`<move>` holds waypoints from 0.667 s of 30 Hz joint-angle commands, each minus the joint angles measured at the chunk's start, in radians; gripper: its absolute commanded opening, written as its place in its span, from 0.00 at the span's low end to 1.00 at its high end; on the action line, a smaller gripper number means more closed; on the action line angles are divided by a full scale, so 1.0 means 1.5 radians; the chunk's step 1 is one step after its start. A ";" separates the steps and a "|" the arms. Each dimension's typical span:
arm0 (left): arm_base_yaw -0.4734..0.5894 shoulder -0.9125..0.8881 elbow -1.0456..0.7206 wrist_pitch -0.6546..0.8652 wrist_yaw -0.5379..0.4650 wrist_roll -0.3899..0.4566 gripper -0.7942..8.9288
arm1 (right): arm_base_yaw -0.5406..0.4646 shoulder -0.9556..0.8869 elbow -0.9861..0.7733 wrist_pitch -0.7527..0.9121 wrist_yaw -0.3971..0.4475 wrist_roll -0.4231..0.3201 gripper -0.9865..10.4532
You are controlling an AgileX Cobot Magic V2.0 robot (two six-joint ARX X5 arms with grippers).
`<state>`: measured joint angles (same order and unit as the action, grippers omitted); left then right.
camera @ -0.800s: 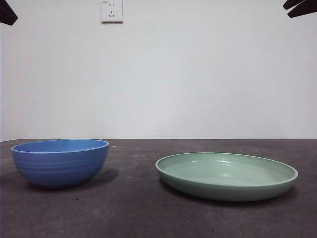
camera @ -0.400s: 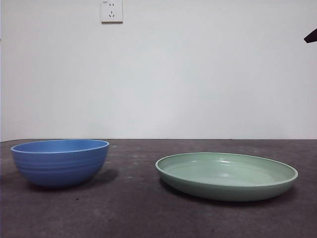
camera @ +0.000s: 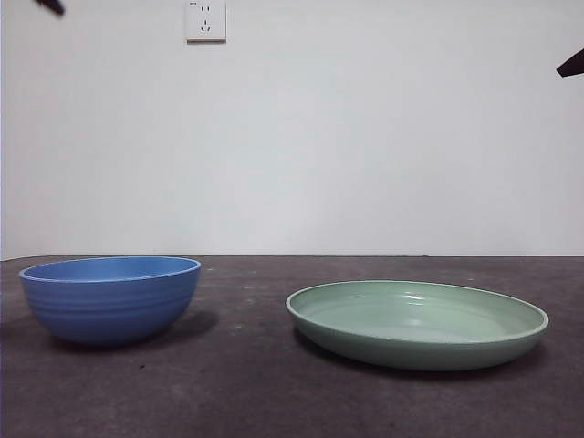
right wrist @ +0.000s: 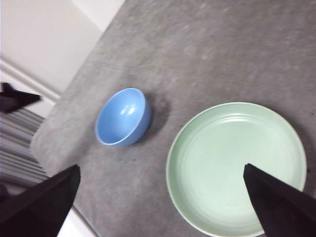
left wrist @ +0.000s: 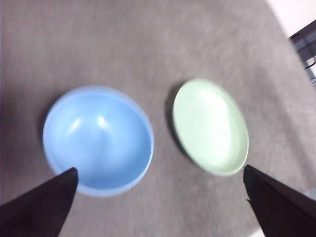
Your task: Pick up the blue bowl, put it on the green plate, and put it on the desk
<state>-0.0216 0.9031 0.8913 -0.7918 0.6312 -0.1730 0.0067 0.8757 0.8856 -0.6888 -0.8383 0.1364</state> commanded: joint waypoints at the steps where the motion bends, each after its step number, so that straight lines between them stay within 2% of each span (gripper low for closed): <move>1: 0.009 0.055 0.011 -0.018 0.002 0.001 0.75 | 0.003 0.003 0.013 0.004 -0.004 0.006 0.65; 3: 0.011 0.095 0.011 -0.016 -0.010 0.004 0.75 | 0.003 0.003 0.013 0.004 -0.004 0.006 0.65; 8: 0.011 0.198 0.011 0.020 -0.089 0.010 0.75 | 0.003 0.003 0.013 0.004 -0.005 0.009 0.65; 15: 0.011 0.325 0.011 0.110 -0.091 0.009 0.74 | 0.003 0.003 0.013 0.004 -0.005 0.012 0.65; 20: 0.011 0.394 0.012 0.147 -0.091 0.002 0.69 | 0.003 0.003 0.013 0.004 -0.005 0.014 0.65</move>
<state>-0.0063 1.4708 0.8913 -0.5758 0.4961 -0.1711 0.0074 0.8757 0.8856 -0.6891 -0.8387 0.1513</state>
